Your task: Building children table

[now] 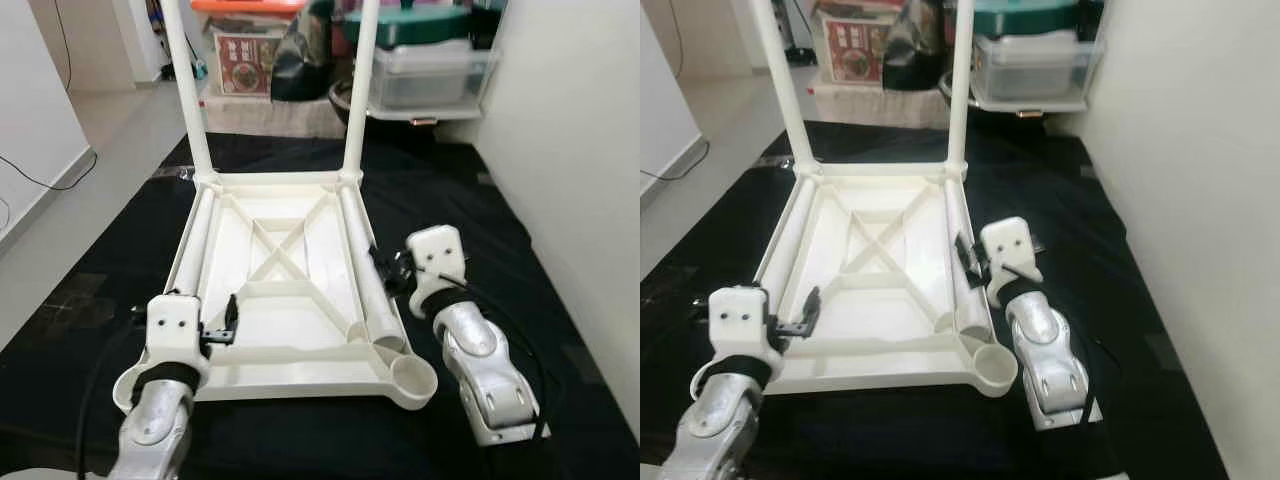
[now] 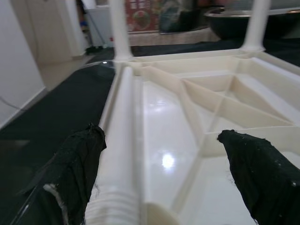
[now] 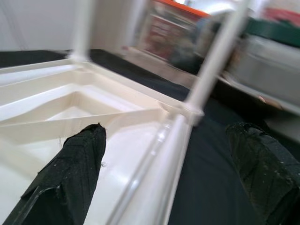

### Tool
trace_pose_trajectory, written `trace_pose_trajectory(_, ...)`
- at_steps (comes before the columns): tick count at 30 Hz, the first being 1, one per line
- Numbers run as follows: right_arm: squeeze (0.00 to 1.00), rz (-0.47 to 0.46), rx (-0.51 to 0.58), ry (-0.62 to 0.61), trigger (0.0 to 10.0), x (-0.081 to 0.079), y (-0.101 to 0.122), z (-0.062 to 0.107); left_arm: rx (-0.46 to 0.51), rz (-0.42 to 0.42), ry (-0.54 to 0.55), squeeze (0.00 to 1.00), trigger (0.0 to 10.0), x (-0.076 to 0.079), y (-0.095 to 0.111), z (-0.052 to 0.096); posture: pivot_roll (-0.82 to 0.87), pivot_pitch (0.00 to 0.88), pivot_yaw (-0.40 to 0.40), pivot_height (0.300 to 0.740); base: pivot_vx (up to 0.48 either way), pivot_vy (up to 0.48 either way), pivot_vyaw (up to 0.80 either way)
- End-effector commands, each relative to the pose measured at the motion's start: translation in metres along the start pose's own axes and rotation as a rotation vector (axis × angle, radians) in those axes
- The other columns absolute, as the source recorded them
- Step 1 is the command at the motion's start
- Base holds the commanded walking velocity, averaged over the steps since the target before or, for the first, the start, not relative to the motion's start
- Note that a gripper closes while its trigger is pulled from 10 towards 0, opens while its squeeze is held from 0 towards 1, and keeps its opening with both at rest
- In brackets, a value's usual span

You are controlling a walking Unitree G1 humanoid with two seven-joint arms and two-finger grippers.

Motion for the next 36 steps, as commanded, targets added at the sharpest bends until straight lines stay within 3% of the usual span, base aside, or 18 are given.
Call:
trace_pose_trajectory(1, 0.0, 0.045, 0.004, 0.087, 10.0, -0.003, 0.002, 0.006, -0.037, -0.026, 0.029, 0.0, 10.0, -0.007, -0.009, 0.001, 0.07, 0.0, -0.045, 0.74, 0.0, 0.0, 0.0)
trace_pose_trajectory(4, 0.0, 0.1, -0.002, 0.171, 10.0, -0.006, 0.002, 0.014, -0.041, -0.03, 0.036, 0.0, 10.0, -0.009, -0.01, 0.001, 0.06, 0.0, -0.044, 0.74, 0.0, 0.0, 0.0)
trace_pose_trajectory(6, 0.0, 0.196, -0.047, 0.346, 10.0, -0.021, -0.008, 0.035, -0.048, -0.037, 0.051, 0.0, 10.0, -0.011, -0.012, 0.001, 0.06, 0.0, -0.046, 0.74, 0.0, 0.0, 0.0)
trace_pose_trajectory(7, 0.0, 0.196, -0.047, 0.346, 10.0, -0.021, -0.008, 0.035, -0.048, -0.037, 0.051, 0.0, 10.0, -0.011, -0.012, 0.001, 0.06, 0.0, -0.046, 0.74, 0.0, 0.0, 0.0)
trace_pose_trajectory(8, 0.0, 0.262, -0.108, 0.448, 10.0, -0.028, -0.024, 0.05, -0.05, -0.039, 0.058, 0.0, 10.0, -0.012, -0.012, 0.0, 0.06, 0.0, -0.043, 0.74, 0.0, 0.0, 0.0)
trace_pose_trajectory(9, 0.0, 0.283, -0.127, 0.469, 10.0, -0.027, -0.029, 0.053, -0.05, -0.039, 0.058, 0.0, 10.0, -0.012, -0.012, 0.0, 0.06, 0.0, -0.043, 0.74, 0.0, 0.0, 0.0)
trace_pose_trajectory(15, 0.0, 0.298, -0.154, 0.52, 10.0, -0.024, -0.033, 0.057, -0.053, -0.039, 0.058, 0.0, 10.0, -0.011, -0.013, 0.0, 0.06, 0.0, -0.046, 0.74, 0.0, 0.0, 0.0)
trace_pose_trajectory(20, 0.0, 0.332, -0.2, 0.447, 10.0, -0.009, -0.038, 0.043, -0.053, -0.037, 0.062, 0.0, 10.0, -0.01, -0.013, -0.001, 0.07, 0.0, -0.053, 0.74, 0.0, 0.0, 0.0)
trace_pose_trajectory(23, 0.0, 0.343, -0.231, 0.448, 10.0, -0.007, -0.043, 0.042, -0.051, -0.036, 0.066, 0.0, 10.0, -0.011, -0.013, -0.001, 0.07, 0.0, -0.053, 0.74, 0.0, 0.0, 0.0)
trace_pose_trajectory(31, 0.0, 0.408, -0.302, 0.538, 10.0, -0.009, -0.056, 0.057, -0.052, -0.037, 0.065, 0.0, 10.0, -0.011, -0.014, -0.001, 0.06, 0.0, -0.051, 0.74, 0.0, 0.0, 0.0)
trace_pose_trajectory(36, 0.0, 0.441, -0.357, 0.551, 10.0, 0.004, -0.064, 0.062, -0.054, -0.039, 0.06, 0.0, 10.0, -0.01, -0.015, -0.001, 0.06, 0.0, -0.051, 0.74, 0.0, 0.0, 0.0)
Point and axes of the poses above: a point about 5 cm out from each wrist's last joint towards the gripper, its own z axis pointing back from the gripper into the wrist, its own y axis along the axis of the wrist's last joint, x = y × z, the point moved 5 cm from there along -z, pointing out of the wrist towards the gripper, and after that the axes turned 1 degree about z, right-handed, at the moved point
